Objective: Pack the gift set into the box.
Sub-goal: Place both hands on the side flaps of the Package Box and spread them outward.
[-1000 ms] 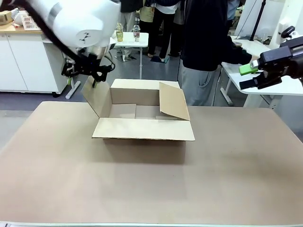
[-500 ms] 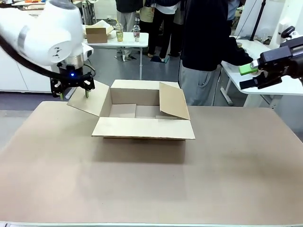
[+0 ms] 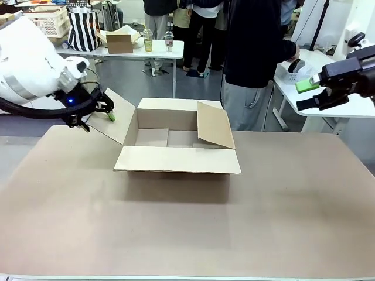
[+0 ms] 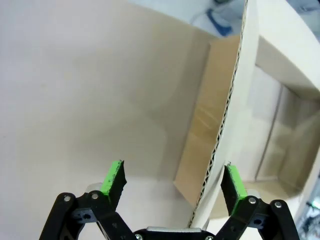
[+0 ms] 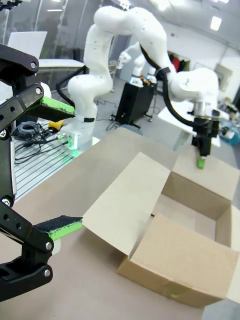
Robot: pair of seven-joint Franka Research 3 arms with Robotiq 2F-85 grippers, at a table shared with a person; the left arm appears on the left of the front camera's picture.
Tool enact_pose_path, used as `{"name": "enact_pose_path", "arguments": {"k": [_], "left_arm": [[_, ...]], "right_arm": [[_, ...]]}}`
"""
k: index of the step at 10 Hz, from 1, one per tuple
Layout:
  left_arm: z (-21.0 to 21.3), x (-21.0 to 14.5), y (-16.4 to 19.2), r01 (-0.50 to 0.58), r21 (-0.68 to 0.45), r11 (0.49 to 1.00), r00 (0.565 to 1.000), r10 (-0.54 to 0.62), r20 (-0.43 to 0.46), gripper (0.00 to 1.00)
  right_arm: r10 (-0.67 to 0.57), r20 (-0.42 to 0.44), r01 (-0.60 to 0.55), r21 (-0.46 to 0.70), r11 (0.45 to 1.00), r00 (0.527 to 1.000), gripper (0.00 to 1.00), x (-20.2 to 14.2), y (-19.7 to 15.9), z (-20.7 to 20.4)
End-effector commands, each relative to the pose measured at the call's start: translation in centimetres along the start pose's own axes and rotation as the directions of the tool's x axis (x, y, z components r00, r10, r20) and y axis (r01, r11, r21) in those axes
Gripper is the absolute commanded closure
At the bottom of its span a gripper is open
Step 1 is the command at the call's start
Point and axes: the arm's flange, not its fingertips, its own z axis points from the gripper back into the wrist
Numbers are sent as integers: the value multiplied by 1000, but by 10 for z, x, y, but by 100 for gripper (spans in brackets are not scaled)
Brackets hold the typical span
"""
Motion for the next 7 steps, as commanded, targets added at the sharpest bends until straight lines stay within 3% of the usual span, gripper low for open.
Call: {"name": "enact_pose_path", "arguments": {"k": [1,2,5,6,7], "left_arm": [[8,5,27,-26,-103,994,994,14,-110,0],[0,0,0,0,0,1000,1000,0,0,0],[0,0,0,0,0,1000,1000,0,0,0],[0,0,0,0,0,1000,1000,0,0,0],[0,0,0,0,0,1000,1000,0,0,0]], "right_arm": [[29,15,-29,20,999,999,0,1,-1,-3],[29,15,-29,20,999,999,0,1,-1,-3],[0,0,0,0,1000,1000,0,0,0,0],[2,118,12,-115,993,993,0,-6,15,32],[99,-7,-98,-210,973,995,0,24,43,6]]}}
